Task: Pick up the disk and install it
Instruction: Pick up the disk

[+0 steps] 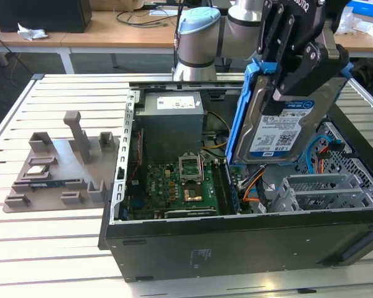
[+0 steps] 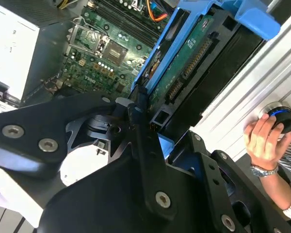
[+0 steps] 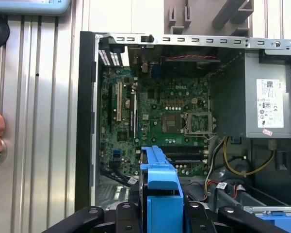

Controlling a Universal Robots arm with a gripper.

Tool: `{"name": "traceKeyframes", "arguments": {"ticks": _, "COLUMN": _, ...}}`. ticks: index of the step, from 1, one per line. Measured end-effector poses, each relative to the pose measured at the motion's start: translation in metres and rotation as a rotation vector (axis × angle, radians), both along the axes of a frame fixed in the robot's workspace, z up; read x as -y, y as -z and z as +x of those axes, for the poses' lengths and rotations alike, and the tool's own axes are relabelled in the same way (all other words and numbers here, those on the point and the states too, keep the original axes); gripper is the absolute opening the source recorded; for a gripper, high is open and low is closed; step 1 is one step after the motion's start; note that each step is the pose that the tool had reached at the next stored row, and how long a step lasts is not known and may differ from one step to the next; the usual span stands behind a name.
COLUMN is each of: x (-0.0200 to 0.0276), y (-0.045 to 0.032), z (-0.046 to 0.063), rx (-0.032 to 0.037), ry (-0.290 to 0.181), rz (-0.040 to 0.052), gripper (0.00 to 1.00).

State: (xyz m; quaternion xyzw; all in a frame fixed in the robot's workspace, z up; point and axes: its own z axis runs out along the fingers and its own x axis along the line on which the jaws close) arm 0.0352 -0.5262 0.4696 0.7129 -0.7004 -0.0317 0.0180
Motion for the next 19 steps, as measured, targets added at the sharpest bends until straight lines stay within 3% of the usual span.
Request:
{"name": "traceKeyframes", "arguments": {"ticks": 12, "x": 0.0287, "y": 0.0025, "z": 0.011, "rx": 0.0, "ry": 0.0, "rz": 0.0001, "gripper": 0.37}}
{"name": "traceKeyframes", "arguments": {"ticks": 19, "x": 0.0397, "y": 0.0045, "z": 0.025, "rx": -0.0006, "ry": 0.0, "rz": 0.0001, "gripper": 0.37}}
